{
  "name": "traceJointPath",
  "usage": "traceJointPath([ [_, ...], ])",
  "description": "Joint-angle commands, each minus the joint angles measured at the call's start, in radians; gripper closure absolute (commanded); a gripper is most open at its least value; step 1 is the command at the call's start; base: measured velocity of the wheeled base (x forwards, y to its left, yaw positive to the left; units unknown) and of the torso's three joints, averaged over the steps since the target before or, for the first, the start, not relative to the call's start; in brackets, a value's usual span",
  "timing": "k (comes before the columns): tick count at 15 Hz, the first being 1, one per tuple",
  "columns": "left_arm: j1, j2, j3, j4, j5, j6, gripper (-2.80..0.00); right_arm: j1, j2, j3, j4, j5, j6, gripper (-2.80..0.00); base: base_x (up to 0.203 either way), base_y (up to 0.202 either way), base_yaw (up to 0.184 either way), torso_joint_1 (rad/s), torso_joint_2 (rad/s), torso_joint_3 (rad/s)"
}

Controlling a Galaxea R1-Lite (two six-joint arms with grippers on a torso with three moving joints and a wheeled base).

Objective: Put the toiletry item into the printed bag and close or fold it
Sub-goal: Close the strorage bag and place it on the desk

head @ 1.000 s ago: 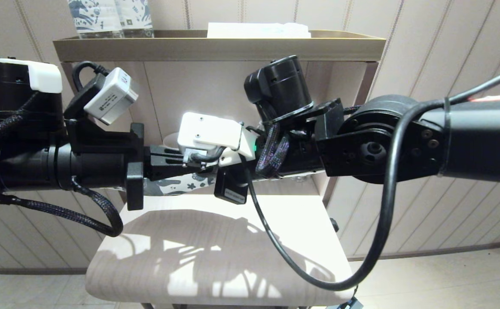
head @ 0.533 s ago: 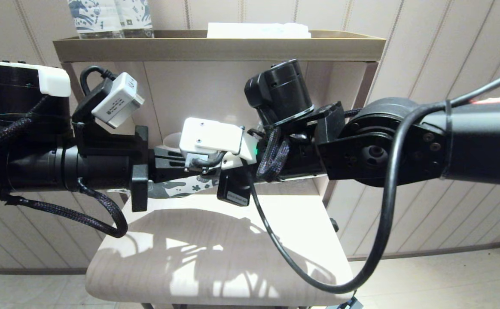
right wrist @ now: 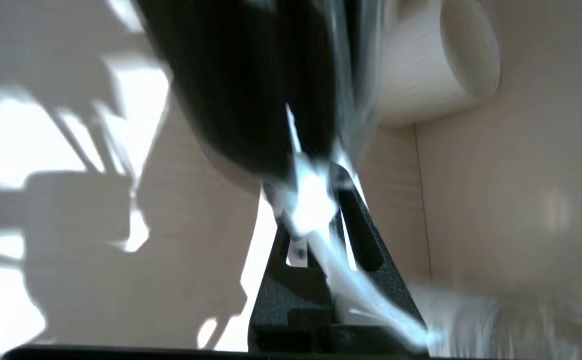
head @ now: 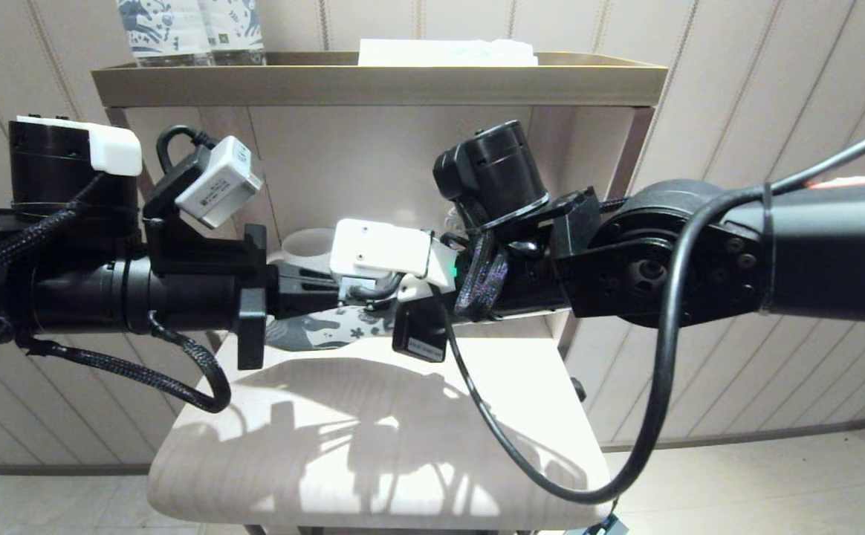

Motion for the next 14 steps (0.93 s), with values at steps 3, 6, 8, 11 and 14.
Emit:
traceJointPath([
  [3, 0.0, 0.004, 0.002, 0.001, 0.004, 0.002, 0.0, 0.005, 0.004, 0.001, -0.004, -0.02, -0.01, 0.0, 0.0, 0.0, 0.0, 0.0, 0.0, 0.0],
  [6, 0.0, 0.005, 0.003, 0.001, 0.004, 0.002, 0.0, 0.006, 0.007, -0.002, -0.004, -0.024, -0.01, 0.0, 0.0, 0.0, 0.0, 0.0, 0.0, 0.0],
  [8, 0.0, 0.011, 0.0, -0.001, 0.004, 0.002, 0.0, 0.005, 0.008, -0.002, -0.004, -0.025, -0.01, 0.0, 0.0, 0.0, 0.0, 0.0, 0.0, 0.0],
  [11, 0.0, 0.017, -0.011, -0.001, 0.004, -0.005, 0.0, 0.003, 0.002, 0.0, -0.003, -0.024, -0.008, 0.0, 0.0, 0.0, 0.0, 0.0, 0.0, 0.0],
  [14, 0.0, 0.036, -0.015, -0.001, 0.005, -0.008, 0.0, -0.018, 0.0, -0.002, -0.002, -0.014, 0.002, 0.0, 0.0, 0.0, 0.0, 0.0, 0.0, 0.0],
])
